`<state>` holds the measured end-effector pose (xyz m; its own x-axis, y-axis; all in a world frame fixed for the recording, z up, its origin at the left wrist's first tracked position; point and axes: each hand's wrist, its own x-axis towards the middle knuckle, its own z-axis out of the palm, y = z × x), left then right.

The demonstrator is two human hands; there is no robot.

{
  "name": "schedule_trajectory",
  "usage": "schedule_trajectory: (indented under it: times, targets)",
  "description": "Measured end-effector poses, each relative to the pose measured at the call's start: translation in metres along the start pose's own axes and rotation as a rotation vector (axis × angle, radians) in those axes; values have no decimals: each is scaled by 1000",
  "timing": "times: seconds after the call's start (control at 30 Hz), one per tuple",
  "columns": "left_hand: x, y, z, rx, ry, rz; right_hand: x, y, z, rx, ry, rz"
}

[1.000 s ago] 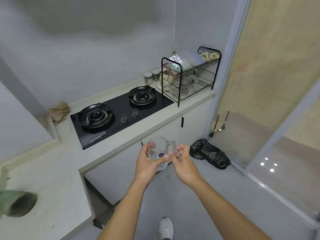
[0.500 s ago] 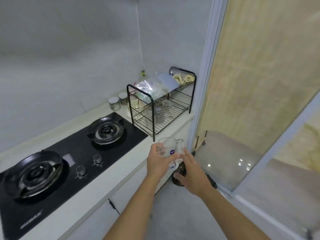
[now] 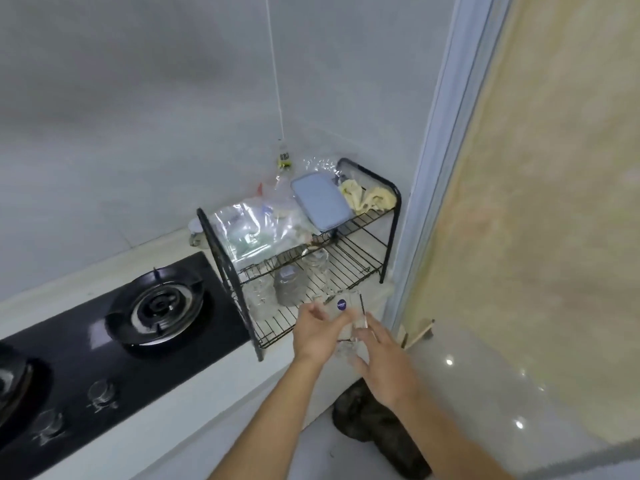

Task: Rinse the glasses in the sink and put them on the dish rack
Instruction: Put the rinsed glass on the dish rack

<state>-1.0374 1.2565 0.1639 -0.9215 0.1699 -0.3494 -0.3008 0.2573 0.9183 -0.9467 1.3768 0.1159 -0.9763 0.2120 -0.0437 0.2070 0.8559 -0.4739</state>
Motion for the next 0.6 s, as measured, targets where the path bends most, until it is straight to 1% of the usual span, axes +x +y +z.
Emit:
schedule_trajectory:
  times: [0.13,0.23,0.3,0.37,0.4,0.47,0.6]
  targets:
    - [34,31,46,-86,-12,-135,49,48,-28,47,-61,-68]
    - [57,43,66,-254,-32,-227,86,63,-47,35,-111,-81]
    - [71,47,71,-435,-72,-271,110,65,-57,82,-160,-28]
    - [83,46,77,-561,-92,-293,133,64,-66,213,-204,64]
    - [90,45,82,-581,-86,-285,143,64,-70,281,-225,111]
    - [104,42,89,-544,-82,-267,162,60,-77,370,-277,181]
    - [133,38,94,-519,-69,-276,194,49,-93,384,-406,238]
